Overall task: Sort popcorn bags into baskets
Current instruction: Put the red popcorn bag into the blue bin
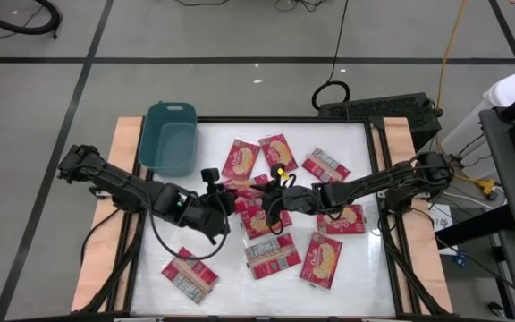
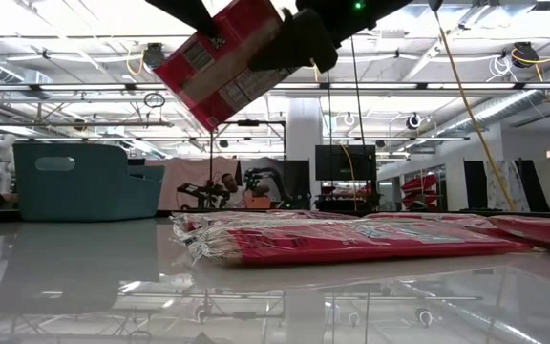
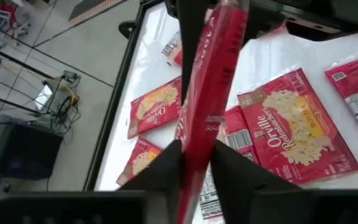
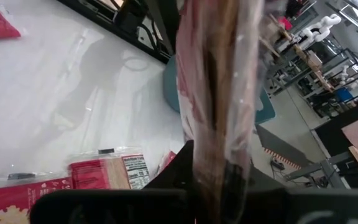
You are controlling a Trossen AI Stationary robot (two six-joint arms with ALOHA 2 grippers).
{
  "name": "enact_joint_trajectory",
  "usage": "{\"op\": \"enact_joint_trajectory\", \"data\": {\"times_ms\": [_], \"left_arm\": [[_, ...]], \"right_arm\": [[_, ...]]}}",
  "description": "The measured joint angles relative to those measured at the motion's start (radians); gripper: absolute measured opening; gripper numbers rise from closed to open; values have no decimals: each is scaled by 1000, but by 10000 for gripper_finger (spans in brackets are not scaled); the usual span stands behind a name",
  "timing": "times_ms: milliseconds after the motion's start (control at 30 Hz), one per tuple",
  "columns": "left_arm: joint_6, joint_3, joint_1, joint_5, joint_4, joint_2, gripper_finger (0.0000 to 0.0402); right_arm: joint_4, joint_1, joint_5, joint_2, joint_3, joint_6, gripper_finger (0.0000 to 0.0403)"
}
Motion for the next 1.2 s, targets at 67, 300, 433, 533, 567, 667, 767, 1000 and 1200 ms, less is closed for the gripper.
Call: {"op": "enact_joint_trajectory", "data": {"times_ms": [67,300,433,533,567,667,767,1000,1200], "left_arm": [[2,0,0,7,-2,0,52],[23,0,36,95,7,0,52],[20,0,43,99,13,0,125],[17,0,44,86,28,1,176],[18,0,44,84,29,1,185],[32,0,42,74,28,1,175],[69,0,42,72,27,1,119],[138,0,44,63,27,1,25],[220,0,44,57,21,-12,26]], "right_arm": [[3,0,0,0,0,4,15],[9,-2,-25,0,-2,6,15],[26,-2,-26,0,-1,7,15],[29,-2,-26,0,-1,7,15],[28,-2,-26,0,-1,7,15],[25,-2,-26,0,-1,7,15],[35,-2,-26,0,-1,7,15],[35,-1,-22,0,0,49,16],[23,12,44,0,1,148,55]]}}
